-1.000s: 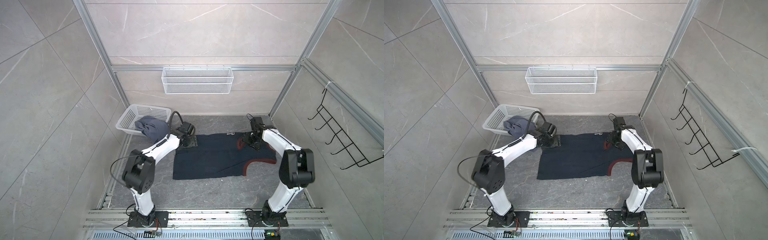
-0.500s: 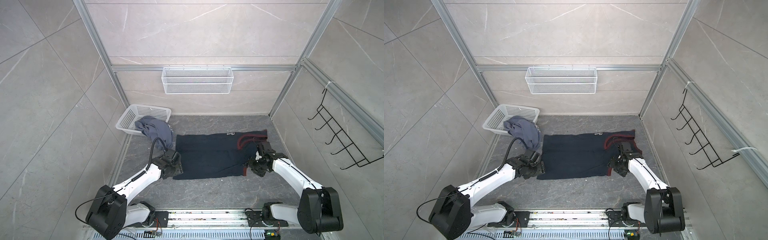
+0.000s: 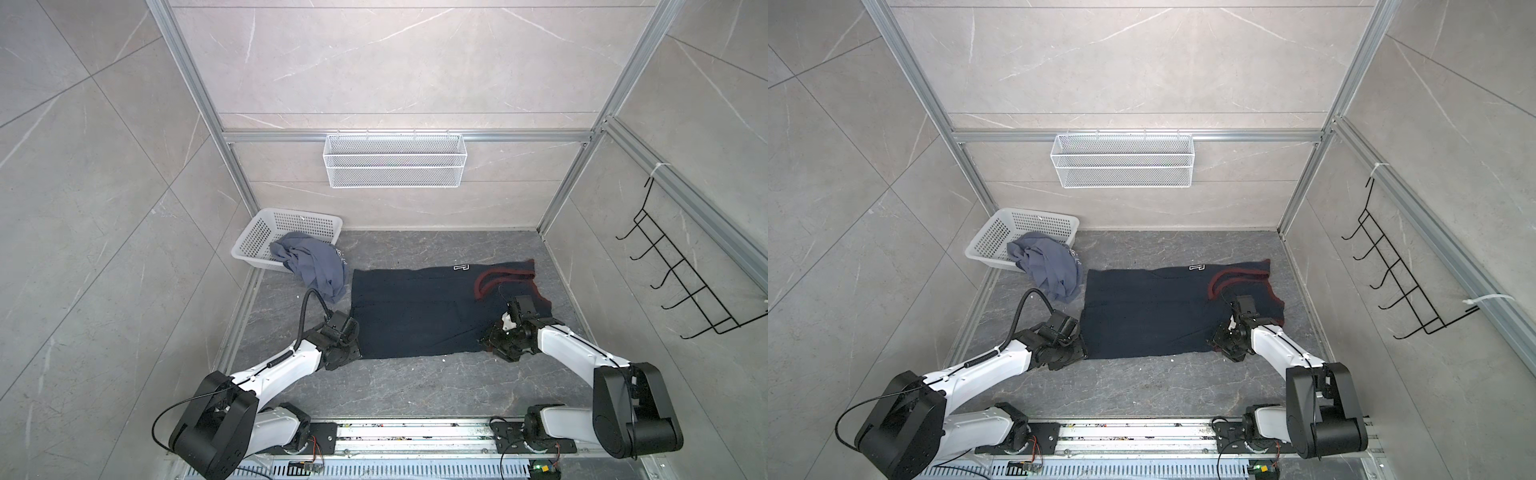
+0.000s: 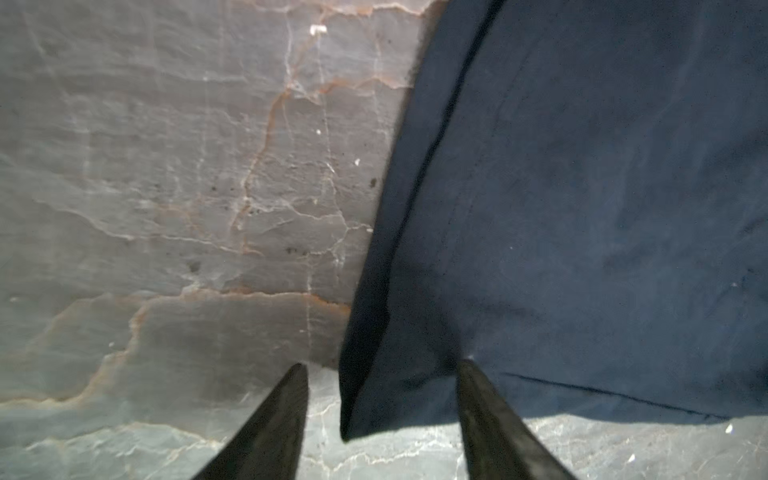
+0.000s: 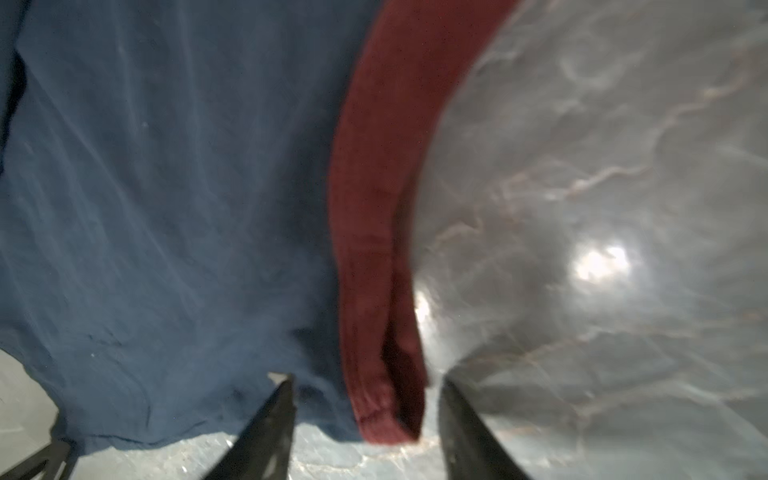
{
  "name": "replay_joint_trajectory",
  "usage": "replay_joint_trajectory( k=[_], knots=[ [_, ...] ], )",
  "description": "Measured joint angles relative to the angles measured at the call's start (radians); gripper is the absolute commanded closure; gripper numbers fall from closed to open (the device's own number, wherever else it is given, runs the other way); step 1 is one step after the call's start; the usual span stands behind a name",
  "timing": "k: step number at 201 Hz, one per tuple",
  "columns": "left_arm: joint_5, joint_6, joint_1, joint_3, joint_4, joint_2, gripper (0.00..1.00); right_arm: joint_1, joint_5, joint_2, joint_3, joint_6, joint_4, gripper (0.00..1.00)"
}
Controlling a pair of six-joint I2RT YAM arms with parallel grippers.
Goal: Fold and stack the tank tops
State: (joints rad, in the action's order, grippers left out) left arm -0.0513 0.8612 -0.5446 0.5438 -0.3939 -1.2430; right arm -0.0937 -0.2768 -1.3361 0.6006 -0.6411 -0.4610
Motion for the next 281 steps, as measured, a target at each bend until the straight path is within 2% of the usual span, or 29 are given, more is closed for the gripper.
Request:
replay_joint_trajectory(
  k=[38, 74, 95, 122, 147, 197, 240, 281],
  knots=[
    [-0.002, 0.01, 0.0, -0.005, 0.032, -0.009, 0.69, -0.025, 0.031, -0.005, 0.0, -0.024, 0.001, 0.77],
    [0.001, 0.018, 0.0, -0.01, 0.041, -0.008, 0.83, -0.041, 0.078, 0.011, 0.0, -0.024, -0.033, 0.94],
    [0.001, 0.021, 0.0, -0.009, 0.041, -0.003, 0.92, -0.05, 0.113, 0.058, 0.005, -0.03, -0.06, 1.0],
    [0.0, 0.021, 0.0, 0.032, 0.023, 0.003, 1.0, -0.051, 0.137, 0.105, 0.055, -0.029, -0.106, 1.0],
    [-0.022, 0.015, 0.0, 0.132, 0.006, 0.0, 1.0, -0.051, 0.151, 0.092, 0.156, -0.028, -0.143, 1.0],
    [-0.084, -0.016, 0.027, 0.408, 0.006, -0.137, 1.0, -0.051, 0.158, -0.085, 0.396, -0.013, -0.16, 1.0],
    [-0.153, -0.024, 0.08, 0.552, -0.006, -0.306, 1.0, -0.051, 0.193, -0.272, 0.613, 0.011, -0.179, 1.0],
    [-0.211, -0.02, 0.121, 0.61, 0.004, -0.422, 1.0, -0.051, 0.226, -0.399, 0.737, 0.017, -0.186, 1.0]
  ],
)
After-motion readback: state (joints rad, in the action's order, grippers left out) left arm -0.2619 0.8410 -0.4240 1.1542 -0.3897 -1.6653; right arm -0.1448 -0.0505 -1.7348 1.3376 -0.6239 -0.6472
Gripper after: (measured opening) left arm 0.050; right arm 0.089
